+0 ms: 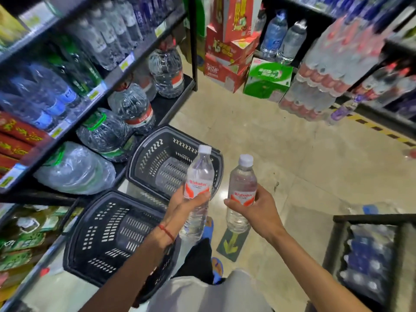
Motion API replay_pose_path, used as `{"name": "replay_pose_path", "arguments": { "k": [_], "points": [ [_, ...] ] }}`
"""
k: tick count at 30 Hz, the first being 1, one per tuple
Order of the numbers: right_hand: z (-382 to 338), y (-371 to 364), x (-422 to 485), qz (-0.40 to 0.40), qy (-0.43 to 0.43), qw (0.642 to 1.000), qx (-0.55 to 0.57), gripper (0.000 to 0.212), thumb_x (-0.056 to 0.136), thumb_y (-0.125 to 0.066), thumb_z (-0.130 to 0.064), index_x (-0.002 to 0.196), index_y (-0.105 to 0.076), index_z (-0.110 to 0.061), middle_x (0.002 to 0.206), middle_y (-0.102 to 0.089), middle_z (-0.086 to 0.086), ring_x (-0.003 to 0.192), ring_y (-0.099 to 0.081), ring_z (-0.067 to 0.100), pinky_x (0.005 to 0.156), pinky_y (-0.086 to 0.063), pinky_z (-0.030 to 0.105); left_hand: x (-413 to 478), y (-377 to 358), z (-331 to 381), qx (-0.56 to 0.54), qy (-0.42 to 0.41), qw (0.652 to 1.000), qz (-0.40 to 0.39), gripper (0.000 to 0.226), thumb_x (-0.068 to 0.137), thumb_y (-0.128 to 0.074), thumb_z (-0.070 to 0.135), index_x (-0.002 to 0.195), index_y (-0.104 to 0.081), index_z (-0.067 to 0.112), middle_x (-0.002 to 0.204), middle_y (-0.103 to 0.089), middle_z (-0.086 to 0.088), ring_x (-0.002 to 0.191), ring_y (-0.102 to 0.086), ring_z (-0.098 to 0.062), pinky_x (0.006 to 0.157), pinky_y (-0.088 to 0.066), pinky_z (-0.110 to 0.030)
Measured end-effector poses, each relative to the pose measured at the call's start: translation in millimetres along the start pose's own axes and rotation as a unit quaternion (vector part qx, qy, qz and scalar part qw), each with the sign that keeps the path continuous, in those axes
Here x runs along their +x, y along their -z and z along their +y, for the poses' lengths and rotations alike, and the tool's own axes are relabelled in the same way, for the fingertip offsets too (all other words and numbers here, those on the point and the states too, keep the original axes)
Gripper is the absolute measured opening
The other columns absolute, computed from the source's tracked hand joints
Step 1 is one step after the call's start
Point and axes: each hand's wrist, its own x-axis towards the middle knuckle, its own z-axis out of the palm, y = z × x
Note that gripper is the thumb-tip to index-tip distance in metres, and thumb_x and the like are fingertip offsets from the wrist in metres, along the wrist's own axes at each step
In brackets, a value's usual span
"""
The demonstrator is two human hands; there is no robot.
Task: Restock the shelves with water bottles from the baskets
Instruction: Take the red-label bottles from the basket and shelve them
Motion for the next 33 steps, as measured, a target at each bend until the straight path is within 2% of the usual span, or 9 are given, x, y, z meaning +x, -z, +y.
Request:
{"name": "replay_pose_path", "arguments": {
  "k": [2,8,10,13,16,21,25,30,33],
  "points": [
    [-19.7,9.5,27.6,0.013,0.024,1.000,-0.015,0.050,0.073,-0.096,-0.019,0.115,-0.069,-0.021,0.098,-0.079,-0.008,0.087,-0.075,0.003,0.073,-0.055,0.012,27.4,-6.9,20.9,0.018,-0.011,1.000,-0.009,0.055,0.074,-0.081,0.033,0.122,-0.067,0.010,0.108,-0.077,-0.007,0.100,-0.073,-0.022,0.088,-0.055,-0.032],
    [-81.1,40.9,89.3,0.046,0.066,0.997,-0.011,0.053,0.072,-0.096,-0.013,0.117,-0.067,-0.016,0.101,-0.078,-0.007,0.087,-0.074,0.002,0.074,-0.054,0.012,99.3,-34.9,91.6,0.019,-0.043,0.998,-0.036,0.051,0.068,-0.084,0.036,0.112,-0.070,0.014,0.100,-0.077,-0.007,0.094,-0.071,-0.025,0.095,-0.053,-0.045],
    [-100.8,59.7,111.5,0.057,0.082,0.995,-0.006,0.052,0.073,-0.095,-0.013,0.117,-0.067,-0.017,0.103,-0.078,-0.006,0.089,-0.074,0.003,0.075,-0.054,0.013,123.3,-48.9,118.2,0.030,-0.061,0.996,-0.055,0.062,0.063,-0.086,0.043,0.113,-0.068,0.011,0.101,-0.077,-0.009,0.094,-0.071,-0.026,0.093,-0.055,-0.043],
    [-130.5,91.3,151.4,0.063,0.107,0.992,-0.015,0.050,0.075,-0.095,-0.016,0.117,-0.069,-0.016,0.104,-0.078,-0.004,0.092,-0.075,0.008,0.080,-0.056,0.018,161.4,-71.2,155.1,0.045,-0.089,0.992,-0.077,0.070,0.062,-0.086,0.041,0.120,-0.065,0.008,0.104,-0.075,-0.009,0.093,-0.071,-0.025,0.087,-0.059,-0.038],
    [-157.5,120.7,195.4,0.059,0.131,0.990,-0.016,0.044,0.075,-0.094,-0.015,0.112,-0.070,-0.014,0.099,-0.079,-0.003,0.088,-0.075,0.008,0.077,-0.055,0.018,198.6,-93.9,182.0,0.044,-0.108,0.991,-0.068,0.074,0.059,-0.087,0.041,0.120,-0.064,0.007,0.102,-0.074,-0.009,0.092,-0.071,-0.024,0.083,-0.059,-0.035],
    [-212.8,169.8,281.9,0.013,0.189,0.981,-0.029,0.045,0.075,-0.094,-0.013,0.113,-0.070,-0.017,0.100,-0.078,-0.008,0.089,-0.074,0.002,0.075,-0.052,0.011,261.7,-138.1,219.6,0.008,-0.124,0.992,-0.006,0.075,0.063,-0.092,0.034,0.128,-0.063,0.009,0.122,-0.070,-0.023,0.116,-0.065,-0.046,0.104,-0.050,-0.059],
    [-253.8,201.5,344.2,-0.036,0.223,0.972,-0.066,0.046,0.074,-0.095,-0.016,0.112,-0.069,-0.020,0.100,-0.078,-0.009,0.087,-0.072,-0.002,0.073,-0.050,0.008,296.4,-172.2,248.6,-0.021,-0.136,0.988,0.068,0.068,0.067,-0.091,0.032,0.128,-0.066,0.014,0.121,-0.073,-0.014,0.115,-0.068,-0.038,0.105,-0.051,-0.053],
    [-303.3,214.5,415.2,-0.083,0.247,0.961,-0.093,0.049,0.073,-0.095,-0.017,0.112,-0.067,-0.023,0.100,-0.076,-0.014,0.083,-0.069,-0.010,0.071,-0.048,0.005,323.7,-195.0,293.1,-0.043,-0.148,0.980,0.130,0.045,0.073,-0.087,0.017,0.114,-0.068,0.015,0.095,-0.077,0.000,0.088,-0.071,-0.017,0.076,-0.057,-0.027],
    [-330.8,208.9,457.6,-0.109,0.255,0.955,-0.102,0.044,0.074,-0.095,-0.019,0.108,-0.068,-0.023,0.097,-0.077,-0.012,0.083,-0.070,-0.007,0.072,-0.050,0.010,346.9,-188.3,317.3,-0.042,-0.160,0.972,0.169,0.051,0.075,-0.086,0.021,0.120,-0.065,0.011,0.096,-0.074,-0.002,0.087,-0.068,-0.015,0.076,-0.056,-0.026]
  ]
}}
